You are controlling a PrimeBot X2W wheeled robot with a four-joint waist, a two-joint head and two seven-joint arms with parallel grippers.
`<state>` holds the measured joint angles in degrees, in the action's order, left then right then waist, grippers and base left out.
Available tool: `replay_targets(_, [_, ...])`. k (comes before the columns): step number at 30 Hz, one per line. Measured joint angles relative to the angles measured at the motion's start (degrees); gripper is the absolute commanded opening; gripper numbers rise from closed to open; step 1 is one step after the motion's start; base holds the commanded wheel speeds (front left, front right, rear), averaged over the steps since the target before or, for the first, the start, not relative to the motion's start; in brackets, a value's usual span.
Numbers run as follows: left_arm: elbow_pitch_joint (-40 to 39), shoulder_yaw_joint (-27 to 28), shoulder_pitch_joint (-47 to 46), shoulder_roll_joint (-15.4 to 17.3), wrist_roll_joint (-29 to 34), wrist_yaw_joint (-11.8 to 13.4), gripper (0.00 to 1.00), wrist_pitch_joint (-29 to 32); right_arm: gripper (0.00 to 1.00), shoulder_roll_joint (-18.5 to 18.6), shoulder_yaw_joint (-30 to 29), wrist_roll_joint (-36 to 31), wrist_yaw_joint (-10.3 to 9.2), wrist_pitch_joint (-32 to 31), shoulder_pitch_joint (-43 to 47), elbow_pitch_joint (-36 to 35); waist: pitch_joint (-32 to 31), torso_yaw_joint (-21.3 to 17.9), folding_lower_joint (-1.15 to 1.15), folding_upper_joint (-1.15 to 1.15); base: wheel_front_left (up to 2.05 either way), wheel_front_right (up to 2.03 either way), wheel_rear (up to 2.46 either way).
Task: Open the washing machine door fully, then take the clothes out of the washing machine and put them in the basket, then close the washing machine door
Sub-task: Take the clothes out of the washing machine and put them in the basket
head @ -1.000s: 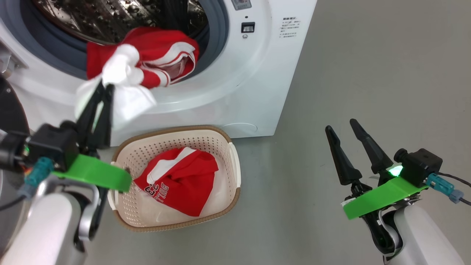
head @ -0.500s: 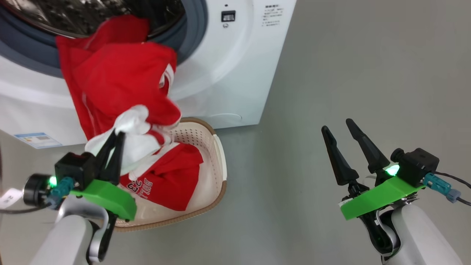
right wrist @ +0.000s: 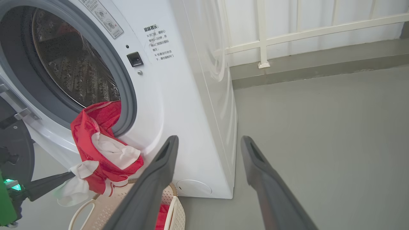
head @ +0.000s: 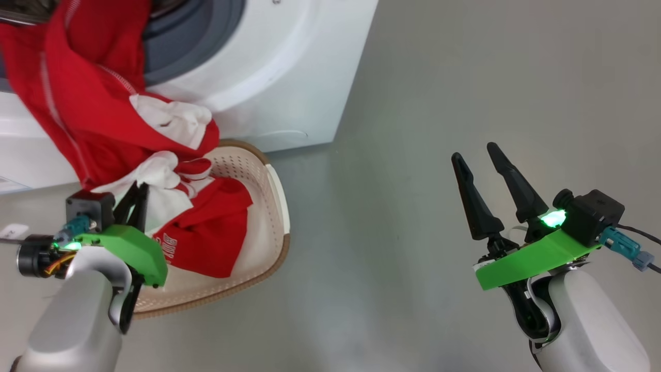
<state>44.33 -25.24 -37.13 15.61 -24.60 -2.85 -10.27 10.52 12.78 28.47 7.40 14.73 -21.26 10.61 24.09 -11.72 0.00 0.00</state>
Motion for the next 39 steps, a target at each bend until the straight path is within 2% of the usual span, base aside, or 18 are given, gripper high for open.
replay_targets(11, [17.7,-1.7,-9.4,-1.4,0.3,-2.0,0.00,-1.5,1.00,-1.3,0.1,-0.1,0.00,0.0,-2.2,-0.7,4.7,-3.1,0.00,0.00,0.00,0.00,0.00])
replay_targets(19, [23.9,-2.2,-13.0,-2.4,0.3,-3.0,0.00,-2.7,1.00,-1.6,-0.1,-0.2,0.00,0.0,-2.3,-0.7,6.1,-4.2,0.00,0.00,0.00,0.00,0.00])
replay_targets(20, [24.4,-2.2,-13.1,-2.7,0.3,-3.0,0.18,-3.0,1.00,-1.6,-0.2,-0.2,0.00,0.0,-2.3,-0.7,6.0,-4.1,0.00,0.00,0.00,0.00,0.00])
replay_targets(22, [25.2,-2.2,-13.4,-2.9,0.3,-3.0,0.46,-3.2,1.00,-1.6,-0.3,-0.2,0.00,0.0,-2.3,-0.6,5.8,-3.8,0.00,0.00,0.00,0.00,0.00])
replay_targets(24, [25.7,-2.2,-13.6,-3.0,0.2,-3.0,0.96,-3.5,1.00,-1.6,-0.3,-0.3,0.00,0.0,-2.3,-0.6,5.5,-3.4,0.00,0.00,0.00,0.00,0.00])
replay_targets(25, [25.9,-2.2,-13.6,-3.1,0.1,-3.0,1.00,-3.5,1.00,-1.6,-0.3,-0.3,0.00,0.0,-2.3,-0.5,5.3,-3.2,0.00,0.00,0.00,0.00,0.00])
replay_targets(31, [25.3,-1.9,-13.4,-3.3,-0.3,-3.5,1.00,-4.0,1.00,-1.5,-0.3,-0.3,0.00,0.0,-2.3,-0.4,4.1,-1.6,0.00,0.00,0.00,0.00,0.00])
replay_targets(39, [14.3,0.6,-8.4,-3.0,-0.2,-3.4,1.00,-4.0,1.00,-0.7,-0.3,-0.3,0.00,0.0,-2.1,0.0,2.1,0.8,0.00,0.00,0.00,0.00,0.00])
